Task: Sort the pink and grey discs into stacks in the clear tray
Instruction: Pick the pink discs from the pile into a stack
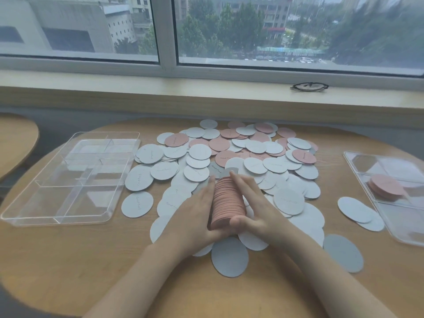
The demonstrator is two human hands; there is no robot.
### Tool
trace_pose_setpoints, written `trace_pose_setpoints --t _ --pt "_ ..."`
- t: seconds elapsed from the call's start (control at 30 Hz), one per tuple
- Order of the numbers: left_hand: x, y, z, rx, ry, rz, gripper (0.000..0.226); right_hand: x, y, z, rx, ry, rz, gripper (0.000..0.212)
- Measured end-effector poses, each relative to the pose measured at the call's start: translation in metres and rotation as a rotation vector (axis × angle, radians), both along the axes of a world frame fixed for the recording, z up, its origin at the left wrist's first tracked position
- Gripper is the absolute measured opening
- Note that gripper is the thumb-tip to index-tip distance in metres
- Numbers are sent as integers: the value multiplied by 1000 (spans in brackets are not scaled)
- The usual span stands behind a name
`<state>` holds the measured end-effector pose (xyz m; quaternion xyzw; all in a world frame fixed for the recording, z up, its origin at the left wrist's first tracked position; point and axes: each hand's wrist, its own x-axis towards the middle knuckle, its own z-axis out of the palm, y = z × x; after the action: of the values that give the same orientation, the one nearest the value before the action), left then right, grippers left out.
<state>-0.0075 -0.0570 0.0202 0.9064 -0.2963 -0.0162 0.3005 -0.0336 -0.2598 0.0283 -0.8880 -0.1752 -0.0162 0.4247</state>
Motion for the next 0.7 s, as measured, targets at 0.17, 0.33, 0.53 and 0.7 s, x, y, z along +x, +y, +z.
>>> trace_pose_setpoints --t 0.17,0.33,0.53,0.7 --pt "3 -1 8 369 -243 33 121 -2 5 -7 -62 -80 -43 116" --pt "3 5 11 100 87 -92 131 -2 7 -7 109 -121 -86 100" --pt "0 9 18 -337 242 -118 113 -6 7 -6 92 -181 -75 96" --pt "2 9 19 36 156 -144 126 -6 4 -6 -106 -158 -32 107"
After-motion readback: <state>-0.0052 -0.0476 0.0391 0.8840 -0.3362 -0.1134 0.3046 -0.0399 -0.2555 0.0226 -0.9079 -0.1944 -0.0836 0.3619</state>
